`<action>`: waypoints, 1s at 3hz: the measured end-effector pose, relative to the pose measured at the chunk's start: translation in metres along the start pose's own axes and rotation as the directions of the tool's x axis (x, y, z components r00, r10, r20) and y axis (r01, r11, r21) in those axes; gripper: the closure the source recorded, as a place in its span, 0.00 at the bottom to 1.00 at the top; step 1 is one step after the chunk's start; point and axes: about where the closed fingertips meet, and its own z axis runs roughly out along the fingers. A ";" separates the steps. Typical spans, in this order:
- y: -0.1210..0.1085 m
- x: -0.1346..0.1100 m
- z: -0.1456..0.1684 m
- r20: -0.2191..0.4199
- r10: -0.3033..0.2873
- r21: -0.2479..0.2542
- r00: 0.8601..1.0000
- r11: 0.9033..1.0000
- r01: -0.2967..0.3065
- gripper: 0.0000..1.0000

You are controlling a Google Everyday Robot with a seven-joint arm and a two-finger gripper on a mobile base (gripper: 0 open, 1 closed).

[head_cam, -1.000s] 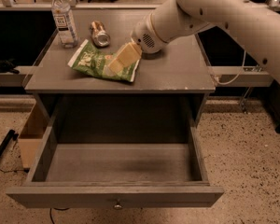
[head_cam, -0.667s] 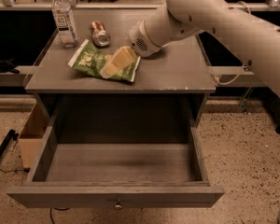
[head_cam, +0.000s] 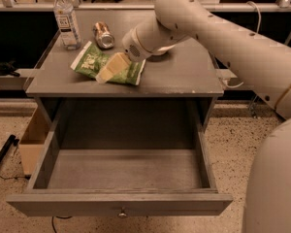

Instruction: Place green jalapeno chip bag into top drawer

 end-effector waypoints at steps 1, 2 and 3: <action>-0.001 -0.009 0.041 -0.010 -0.013 -0.039 1.000 0.999 0.013 0.00; -0.001 -0.010 0.042 -0.011 -0.014 -0.042 1.000 0.999 0.014 0.00; -0.001 -0.010 0.042 -0.011 -0.014 -0.042 1.000 0.999 0.014 0.19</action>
Offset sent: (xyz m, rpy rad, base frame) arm 0.0194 0.0519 -0.0261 -0.0070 0.0233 0.0591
